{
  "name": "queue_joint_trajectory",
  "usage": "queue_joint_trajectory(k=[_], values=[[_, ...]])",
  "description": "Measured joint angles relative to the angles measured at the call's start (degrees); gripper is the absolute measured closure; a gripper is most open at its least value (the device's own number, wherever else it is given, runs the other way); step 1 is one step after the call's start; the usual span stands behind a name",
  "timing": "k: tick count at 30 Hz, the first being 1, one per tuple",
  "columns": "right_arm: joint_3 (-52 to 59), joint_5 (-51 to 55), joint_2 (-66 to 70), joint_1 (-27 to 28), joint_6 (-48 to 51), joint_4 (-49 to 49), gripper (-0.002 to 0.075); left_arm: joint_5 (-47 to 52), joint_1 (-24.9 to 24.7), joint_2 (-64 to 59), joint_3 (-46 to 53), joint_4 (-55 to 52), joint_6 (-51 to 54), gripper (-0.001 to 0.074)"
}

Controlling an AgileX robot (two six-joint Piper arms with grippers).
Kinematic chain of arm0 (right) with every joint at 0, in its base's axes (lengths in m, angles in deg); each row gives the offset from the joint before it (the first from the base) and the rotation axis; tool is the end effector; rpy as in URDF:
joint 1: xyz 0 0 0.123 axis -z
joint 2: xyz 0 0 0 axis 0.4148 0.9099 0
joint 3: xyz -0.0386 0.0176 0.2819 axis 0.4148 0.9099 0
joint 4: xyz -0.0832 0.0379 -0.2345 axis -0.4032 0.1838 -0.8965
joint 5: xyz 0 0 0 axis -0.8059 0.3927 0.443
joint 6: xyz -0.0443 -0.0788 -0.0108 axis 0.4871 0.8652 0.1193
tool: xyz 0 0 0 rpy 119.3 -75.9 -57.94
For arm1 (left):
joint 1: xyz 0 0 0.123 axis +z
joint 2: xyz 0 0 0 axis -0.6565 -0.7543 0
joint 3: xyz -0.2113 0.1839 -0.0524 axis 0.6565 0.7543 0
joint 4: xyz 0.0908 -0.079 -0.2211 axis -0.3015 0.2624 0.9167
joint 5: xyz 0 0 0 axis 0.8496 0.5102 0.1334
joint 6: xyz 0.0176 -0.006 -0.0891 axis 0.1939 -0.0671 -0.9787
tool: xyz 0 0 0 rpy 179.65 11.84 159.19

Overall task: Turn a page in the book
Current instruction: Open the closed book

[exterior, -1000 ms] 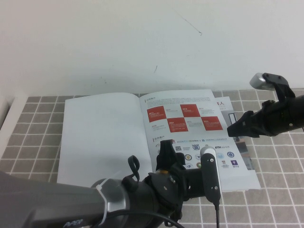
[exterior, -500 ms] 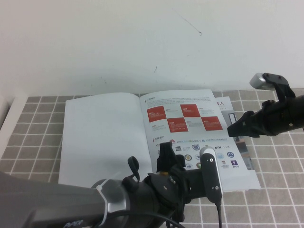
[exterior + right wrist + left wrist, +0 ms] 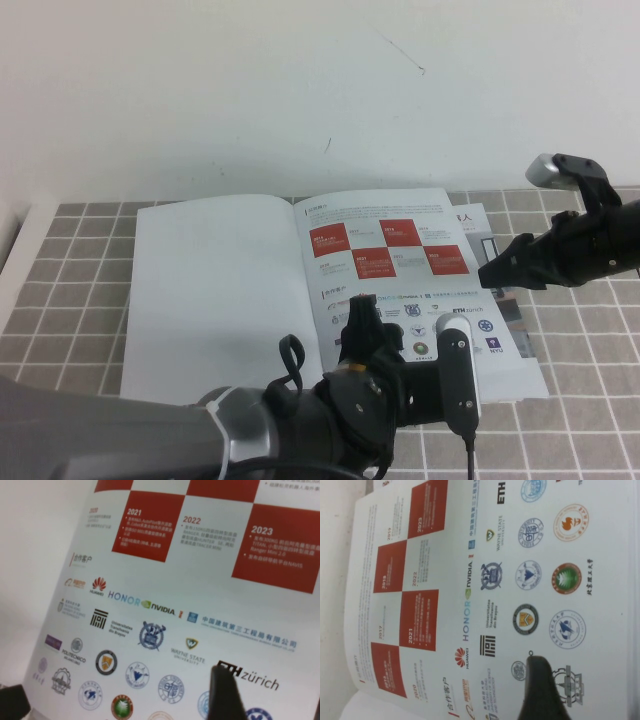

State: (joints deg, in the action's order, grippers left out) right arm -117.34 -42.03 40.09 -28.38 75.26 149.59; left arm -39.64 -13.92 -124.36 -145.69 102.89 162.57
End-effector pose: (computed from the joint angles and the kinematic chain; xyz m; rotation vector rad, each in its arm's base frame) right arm 0.3898 0.0773 0.1590 -0.4369 2.4954 0.7520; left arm 0.2442 -0.2785 0.1671 1.5027 1.6634 0.3939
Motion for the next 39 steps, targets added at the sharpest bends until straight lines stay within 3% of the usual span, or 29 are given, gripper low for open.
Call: queue_joint_trajectory(k=[31,39], values=[[0.0,0.8,0.0,0.0,0.0,0.0,0.0331,-3.0,1.3,-2.1,0.0,-10.4,-9.4,0.0351],[0.0,2.8,0.0,1.4,-2.7,0.0,0.0331,-8.7,1.3,-2.1,0.0,-10.7,-11.1,0.0351]])
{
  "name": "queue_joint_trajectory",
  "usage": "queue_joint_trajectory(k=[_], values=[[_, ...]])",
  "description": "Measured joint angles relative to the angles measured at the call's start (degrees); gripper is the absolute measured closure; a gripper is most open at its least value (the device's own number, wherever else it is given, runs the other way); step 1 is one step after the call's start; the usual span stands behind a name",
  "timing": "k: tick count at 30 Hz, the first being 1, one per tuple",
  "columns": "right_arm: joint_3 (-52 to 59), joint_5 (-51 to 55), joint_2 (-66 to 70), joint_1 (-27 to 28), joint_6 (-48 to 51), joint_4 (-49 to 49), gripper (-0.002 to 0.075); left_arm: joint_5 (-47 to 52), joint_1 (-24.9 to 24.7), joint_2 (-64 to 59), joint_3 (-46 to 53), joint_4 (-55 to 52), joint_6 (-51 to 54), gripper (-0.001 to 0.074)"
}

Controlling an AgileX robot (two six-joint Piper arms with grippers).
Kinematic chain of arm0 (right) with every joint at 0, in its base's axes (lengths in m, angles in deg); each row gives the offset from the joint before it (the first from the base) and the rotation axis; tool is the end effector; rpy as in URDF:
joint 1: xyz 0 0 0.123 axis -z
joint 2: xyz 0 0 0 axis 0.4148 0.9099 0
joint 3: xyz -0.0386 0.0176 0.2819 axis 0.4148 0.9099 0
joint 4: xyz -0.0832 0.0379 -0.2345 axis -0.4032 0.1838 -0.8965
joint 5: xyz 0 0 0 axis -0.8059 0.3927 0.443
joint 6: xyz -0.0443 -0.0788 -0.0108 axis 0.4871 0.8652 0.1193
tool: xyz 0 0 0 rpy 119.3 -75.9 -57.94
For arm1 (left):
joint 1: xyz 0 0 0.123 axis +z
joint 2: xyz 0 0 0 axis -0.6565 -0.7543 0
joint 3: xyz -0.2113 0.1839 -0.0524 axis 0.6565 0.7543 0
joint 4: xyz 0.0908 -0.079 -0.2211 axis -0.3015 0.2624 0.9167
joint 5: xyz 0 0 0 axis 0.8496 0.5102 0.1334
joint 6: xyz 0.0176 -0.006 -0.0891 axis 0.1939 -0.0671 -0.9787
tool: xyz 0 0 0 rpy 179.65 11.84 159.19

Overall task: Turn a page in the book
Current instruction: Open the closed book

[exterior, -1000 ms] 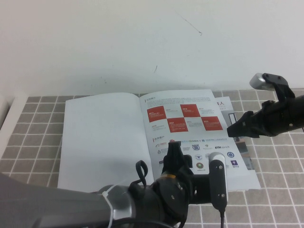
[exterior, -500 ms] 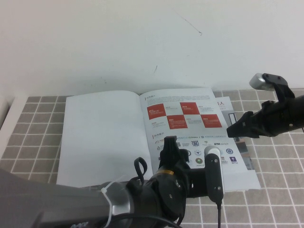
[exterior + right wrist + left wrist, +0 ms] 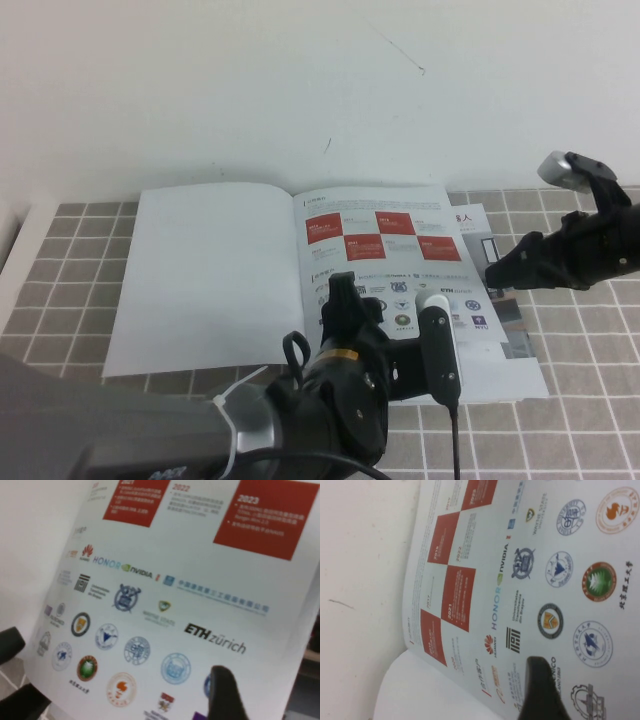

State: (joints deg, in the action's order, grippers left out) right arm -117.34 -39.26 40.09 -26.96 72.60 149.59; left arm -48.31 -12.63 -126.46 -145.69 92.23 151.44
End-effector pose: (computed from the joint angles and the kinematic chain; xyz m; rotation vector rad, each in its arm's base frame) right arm 0.3883 0.0704 0.1595 -0.3744 2.5241 0.8136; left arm 0.2610 -0.2708 0.1661 1.3571 1.6302 0.5261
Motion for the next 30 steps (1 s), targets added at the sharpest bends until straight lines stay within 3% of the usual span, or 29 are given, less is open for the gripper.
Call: queue_joint_trajectory(k=[11,23,30], values=[[0.0,3.8,-0.1,1.4,-0.7,5.6,0.0331,-1.0,0.1,0.0,0.0,-1.9,-2.3,0.0351],[0.0,7.5,4.2,1.4,-9.8,7.1,0.0331,-1.5,0.2,0.0,0.0,-4.5,-6.1,0.0351],[0.0,10.5,5.7,1.4,-8.7,11.3,0.0331,-1.7,0.2,0.0,0.0,-6.0,-8.0,0.0351]])
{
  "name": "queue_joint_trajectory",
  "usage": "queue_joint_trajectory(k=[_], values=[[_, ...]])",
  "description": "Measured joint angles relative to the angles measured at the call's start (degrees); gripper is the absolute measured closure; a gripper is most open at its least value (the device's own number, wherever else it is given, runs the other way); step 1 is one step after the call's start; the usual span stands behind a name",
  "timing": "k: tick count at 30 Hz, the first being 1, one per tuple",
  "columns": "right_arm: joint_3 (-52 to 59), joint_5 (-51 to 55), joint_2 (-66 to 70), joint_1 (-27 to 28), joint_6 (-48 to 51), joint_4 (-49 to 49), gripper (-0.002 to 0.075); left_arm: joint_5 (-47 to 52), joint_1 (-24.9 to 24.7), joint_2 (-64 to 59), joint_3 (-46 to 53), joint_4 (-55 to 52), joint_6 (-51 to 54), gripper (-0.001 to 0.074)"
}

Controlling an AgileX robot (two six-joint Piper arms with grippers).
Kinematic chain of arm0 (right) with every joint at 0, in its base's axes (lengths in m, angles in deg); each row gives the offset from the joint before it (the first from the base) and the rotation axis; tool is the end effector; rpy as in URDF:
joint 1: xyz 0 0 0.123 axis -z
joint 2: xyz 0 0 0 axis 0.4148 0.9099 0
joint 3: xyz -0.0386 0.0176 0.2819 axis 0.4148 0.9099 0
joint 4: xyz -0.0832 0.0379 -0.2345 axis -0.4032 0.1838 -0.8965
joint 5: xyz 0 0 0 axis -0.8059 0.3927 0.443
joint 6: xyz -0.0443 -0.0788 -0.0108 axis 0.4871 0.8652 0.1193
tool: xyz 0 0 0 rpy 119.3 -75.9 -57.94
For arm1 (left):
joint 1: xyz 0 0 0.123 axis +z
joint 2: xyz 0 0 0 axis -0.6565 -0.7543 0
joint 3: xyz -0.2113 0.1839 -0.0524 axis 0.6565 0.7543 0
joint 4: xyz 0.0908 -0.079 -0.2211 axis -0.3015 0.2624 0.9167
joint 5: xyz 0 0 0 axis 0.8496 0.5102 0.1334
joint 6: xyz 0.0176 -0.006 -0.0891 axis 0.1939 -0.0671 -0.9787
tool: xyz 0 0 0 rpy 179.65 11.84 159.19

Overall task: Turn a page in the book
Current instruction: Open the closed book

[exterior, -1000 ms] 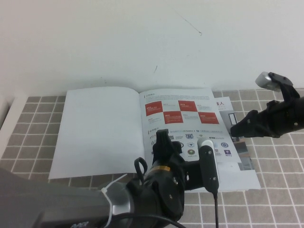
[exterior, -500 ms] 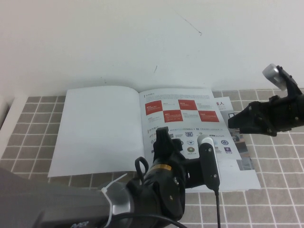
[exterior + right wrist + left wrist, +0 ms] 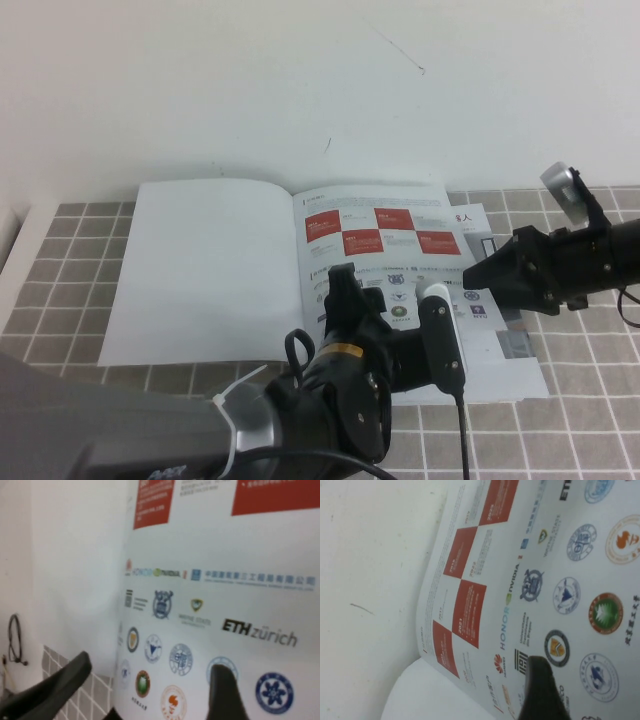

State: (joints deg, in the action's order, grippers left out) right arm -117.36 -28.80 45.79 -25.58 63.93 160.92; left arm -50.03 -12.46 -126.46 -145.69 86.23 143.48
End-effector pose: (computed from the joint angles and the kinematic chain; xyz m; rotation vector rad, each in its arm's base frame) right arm 0.3880 0.0764 0.1347 0.0074 2.5897 1.2403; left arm 0.2639 -0.2726 0.1713 1.2755 1.6025 0.4954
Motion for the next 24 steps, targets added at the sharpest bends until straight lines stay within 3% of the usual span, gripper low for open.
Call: queue_joint_trajectory(k=[8,13,24], values=[[0.0,5.9,0.0,0.0,5.6,8.4,0.0332,0.0,0.1,0.0,0.0,-0.1,-0.5,0.0351],[0.0,6.1,0.0,0.0,6.3,8.6,0.0337,-0.2,-0.4,0.0,0.0,1.8,1.1,0.0352],[0.0,6.4,0.0,0.0,8.1,9.0,0.0356,0.5,-6.2,7.6,0.0,12.7,10.1,0.0360]])
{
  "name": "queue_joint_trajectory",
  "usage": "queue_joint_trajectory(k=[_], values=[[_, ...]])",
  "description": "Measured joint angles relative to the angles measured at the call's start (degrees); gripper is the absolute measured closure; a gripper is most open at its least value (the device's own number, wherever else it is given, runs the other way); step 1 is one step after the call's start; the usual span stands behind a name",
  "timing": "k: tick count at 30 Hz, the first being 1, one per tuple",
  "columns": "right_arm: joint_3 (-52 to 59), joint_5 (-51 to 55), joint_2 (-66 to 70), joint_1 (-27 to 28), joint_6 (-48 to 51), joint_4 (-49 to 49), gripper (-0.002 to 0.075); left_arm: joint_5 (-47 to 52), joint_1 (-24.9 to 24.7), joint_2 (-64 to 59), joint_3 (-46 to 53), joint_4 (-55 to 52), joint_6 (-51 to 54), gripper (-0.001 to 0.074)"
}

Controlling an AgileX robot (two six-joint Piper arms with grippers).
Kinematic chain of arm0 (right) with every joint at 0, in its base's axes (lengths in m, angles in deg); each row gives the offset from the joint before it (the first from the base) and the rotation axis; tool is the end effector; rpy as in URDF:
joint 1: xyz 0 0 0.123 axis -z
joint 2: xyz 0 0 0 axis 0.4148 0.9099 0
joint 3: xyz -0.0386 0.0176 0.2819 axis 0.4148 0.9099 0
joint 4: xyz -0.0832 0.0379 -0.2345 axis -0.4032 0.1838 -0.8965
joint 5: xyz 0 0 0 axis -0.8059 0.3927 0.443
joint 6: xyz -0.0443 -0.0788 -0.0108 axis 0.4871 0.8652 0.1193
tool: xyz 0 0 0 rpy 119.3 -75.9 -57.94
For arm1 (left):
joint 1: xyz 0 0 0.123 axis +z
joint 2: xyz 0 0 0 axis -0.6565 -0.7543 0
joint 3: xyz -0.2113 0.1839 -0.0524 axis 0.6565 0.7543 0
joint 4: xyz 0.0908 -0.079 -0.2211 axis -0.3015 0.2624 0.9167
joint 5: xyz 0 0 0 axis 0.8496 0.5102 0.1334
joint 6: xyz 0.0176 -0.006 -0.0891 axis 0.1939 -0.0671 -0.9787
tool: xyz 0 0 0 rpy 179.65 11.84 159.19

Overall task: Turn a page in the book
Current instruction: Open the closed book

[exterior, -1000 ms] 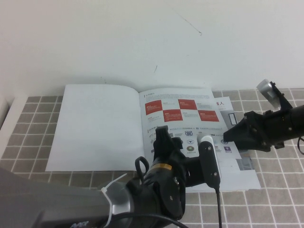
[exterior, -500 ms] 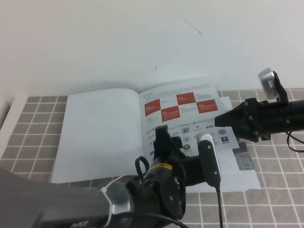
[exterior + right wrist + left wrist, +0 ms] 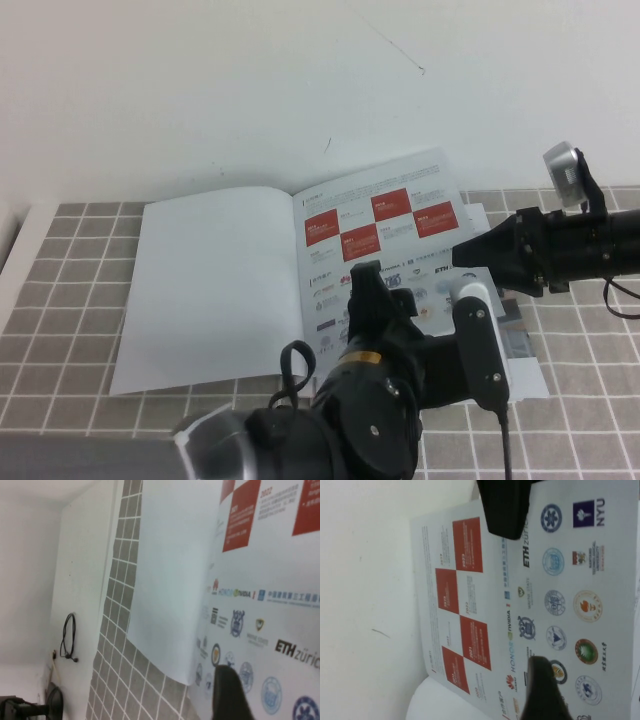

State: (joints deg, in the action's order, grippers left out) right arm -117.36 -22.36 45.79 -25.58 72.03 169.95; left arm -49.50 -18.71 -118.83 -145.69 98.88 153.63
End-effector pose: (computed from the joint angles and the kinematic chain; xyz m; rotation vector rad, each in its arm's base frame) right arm 0.3891 0.0847 0.1480 -0.0685 2.4286 1.4188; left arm 0.2267 -0.2838 0.2116 1.2767 1.5923 0.4195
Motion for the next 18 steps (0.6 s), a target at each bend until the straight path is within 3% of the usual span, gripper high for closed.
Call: queue_joint_trajectory(k=[9,18], values=[[0.0,3.4,0.0,0.0,3.8,5.2,0.0358,1.6,-2.1,12.5,0.7,18.8,14.7,0.0362],[0.0,6.7,0.0,-1.2,5.6,8.9,0.0359,22.9,-2.1,18.7,12.8,20.9,18.0,0.0361]])
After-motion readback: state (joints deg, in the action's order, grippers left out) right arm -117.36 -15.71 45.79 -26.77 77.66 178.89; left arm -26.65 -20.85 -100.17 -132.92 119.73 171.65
